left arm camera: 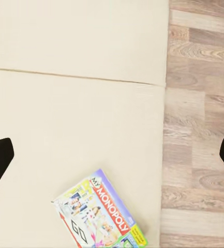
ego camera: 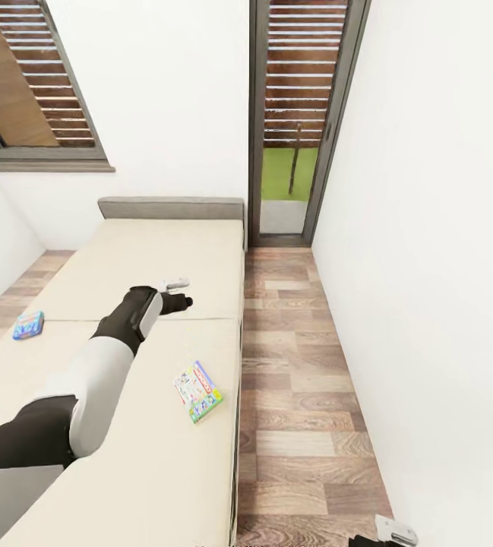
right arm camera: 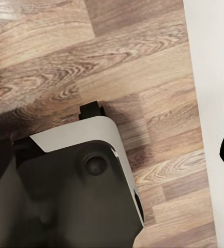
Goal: Put all the toys in the child's room - the three board games (two on the bed and one on the table), the two jigsaw puzzles on the table, and the tennis ball on the table - inside the toy box on the table in the child's room.
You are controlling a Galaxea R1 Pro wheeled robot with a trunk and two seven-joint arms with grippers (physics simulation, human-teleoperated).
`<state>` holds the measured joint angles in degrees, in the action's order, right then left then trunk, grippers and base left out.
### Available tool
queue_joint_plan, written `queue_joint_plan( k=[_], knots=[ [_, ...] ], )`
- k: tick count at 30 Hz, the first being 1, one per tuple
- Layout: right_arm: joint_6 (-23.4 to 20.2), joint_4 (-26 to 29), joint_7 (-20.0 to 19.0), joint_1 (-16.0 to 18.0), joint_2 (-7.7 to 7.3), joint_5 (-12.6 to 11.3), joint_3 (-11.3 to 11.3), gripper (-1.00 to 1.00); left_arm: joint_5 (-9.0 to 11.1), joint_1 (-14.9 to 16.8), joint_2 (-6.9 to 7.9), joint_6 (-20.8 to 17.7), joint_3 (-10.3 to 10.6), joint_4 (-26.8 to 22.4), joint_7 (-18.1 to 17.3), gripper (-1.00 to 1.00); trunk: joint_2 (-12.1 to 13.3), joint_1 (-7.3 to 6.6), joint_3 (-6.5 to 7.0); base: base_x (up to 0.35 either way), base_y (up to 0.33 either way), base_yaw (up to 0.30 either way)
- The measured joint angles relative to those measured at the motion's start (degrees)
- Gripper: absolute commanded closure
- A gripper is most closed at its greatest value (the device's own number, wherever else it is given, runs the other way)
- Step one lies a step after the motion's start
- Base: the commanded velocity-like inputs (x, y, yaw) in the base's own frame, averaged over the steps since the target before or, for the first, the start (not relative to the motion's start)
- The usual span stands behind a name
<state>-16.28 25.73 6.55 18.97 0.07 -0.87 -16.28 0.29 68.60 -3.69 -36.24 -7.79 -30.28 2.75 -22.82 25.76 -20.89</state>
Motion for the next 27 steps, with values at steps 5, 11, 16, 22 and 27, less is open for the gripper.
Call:
queue_joint_plan(
  k=[5, 11, 16, 22, 27],
  knots=[
    [0.0, 0.0, 0.0, 0.0, 0.0, 0.0, 0.0, -1.0, 0.0, 2.3, -0.08, -0.2, -0.7, 1.5, 2.6, -1.0, 0.0, 0.0, -0.47, 0.0, 0.0, 0.0],
    [0.0, 0.0, 0.0, 0.0, 0.0, 0.0, 0.0, -1.0, 0.0, 4.0, -0.12, 0.3, -0.9, 5.0, 4.0, -1.0, 0.0, 0.0, -1.03, 0.0, 0.0, 0.0],
    [0.0, 0.0, 0.0, 0.0, 0.0, 0.0, 0.1, -1.0, 0.0, 4.3, -0.19, 0.7, -0.9, 6.2, 4.2, -1.0, 0.0, 0.0, -1.5, 0.0, 0.0, 0.0],
    [-1.1, 1.5, -0.3, 0.8, 0.05, -0.2, -0.1, -1.0, 0.0, 4.4, -0.25, 0.7, -1.0, 6.5, 4.3, -1.0, 0.0, 0.0, -2.06, 0.0, 0.0, 0.0],
    [-9.7, 9.8, -0.2, 4.3, 2.18, -0.2, 0.2, -1.0, 0.0, 4.4, -0.3, 0.7, -1.0, 6.5, 4.3, -1.0, 0.0, 0.0, -2.52, 0.0, 0.0, 0.0]
  ],
)
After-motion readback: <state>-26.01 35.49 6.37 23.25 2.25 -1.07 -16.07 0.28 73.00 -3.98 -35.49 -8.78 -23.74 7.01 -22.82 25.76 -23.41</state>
